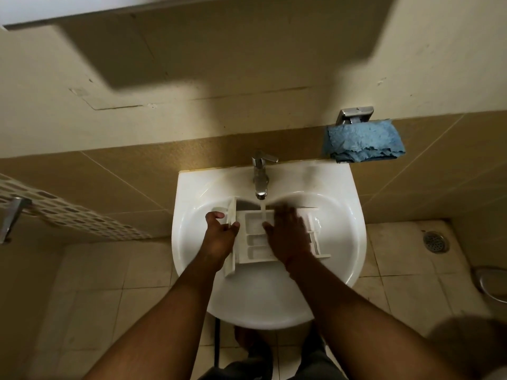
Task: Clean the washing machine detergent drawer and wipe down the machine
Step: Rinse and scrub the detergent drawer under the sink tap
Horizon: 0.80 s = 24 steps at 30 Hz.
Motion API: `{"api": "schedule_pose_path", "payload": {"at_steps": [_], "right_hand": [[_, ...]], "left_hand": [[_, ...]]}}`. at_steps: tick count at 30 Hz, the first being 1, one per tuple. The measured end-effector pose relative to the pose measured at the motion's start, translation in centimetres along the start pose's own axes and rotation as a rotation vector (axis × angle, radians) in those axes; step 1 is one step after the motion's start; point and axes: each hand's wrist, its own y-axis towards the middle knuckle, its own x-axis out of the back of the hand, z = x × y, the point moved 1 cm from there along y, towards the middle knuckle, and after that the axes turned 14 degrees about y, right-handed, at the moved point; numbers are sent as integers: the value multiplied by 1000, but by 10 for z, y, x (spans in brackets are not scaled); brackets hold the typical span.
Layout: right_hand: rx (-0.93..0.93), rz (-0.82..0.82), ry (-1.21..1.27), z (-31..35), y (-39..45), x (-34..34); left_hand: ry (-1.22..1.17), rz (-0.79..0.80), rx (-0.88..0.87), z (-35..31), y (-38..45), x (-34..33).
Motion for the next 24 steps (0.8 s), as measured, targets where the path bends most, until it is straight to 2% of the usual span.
{"api": "schedule_pose_path", "payload": {"at_steps": [2, 4, 7, 9, 10, 13, 16, 17, 19, 20, 21, 22, 24], "right_hand": [[129, 97, -46, 28, 0, -17], [163, 83, -39, 21, -3, -10], [12, -99, 88, -37, -11, 16], [-124, -66, 61, -66, -11, 31], [-143, -31, 51, -69, -10, 34], [-106, -101, 163, -38, -3, 22], [21, -105, 416, 16, 7, 5], [-39, -134, 570, 30, 13, 5], [-341, -269, 921, 45, 26, 15], [-431, -253, 1096, 48, 31, 14], [-413, -175, 1150, 53, 35, 12], [-317, -39, 1129, 63, 36, 11], [-83, 155, 859, 79, 31, -2]], "left_hand": [[20, -6, -9, -1, -1, 0], [16, 6, -3, -1, 0, 1], [2, 19, -5, -1, 1, 1], [6, 23, -4, 1, 1, 2], [4, 22, -5, 2, 1, 2], [-5, 13, -22, 1, 0, 2], [6, 11, -34, 0, -2, 3], [14, 13, -38, 0, -2, 3], [30, 12, -39, 0, -1, 2], [35, 11, -38, 0, -1, 2], [34, 14, -38, 0, -1, 2], [22, 19, -39, 1, 0, 3], [-13, 26, -45, 2, 0, 3]]}}
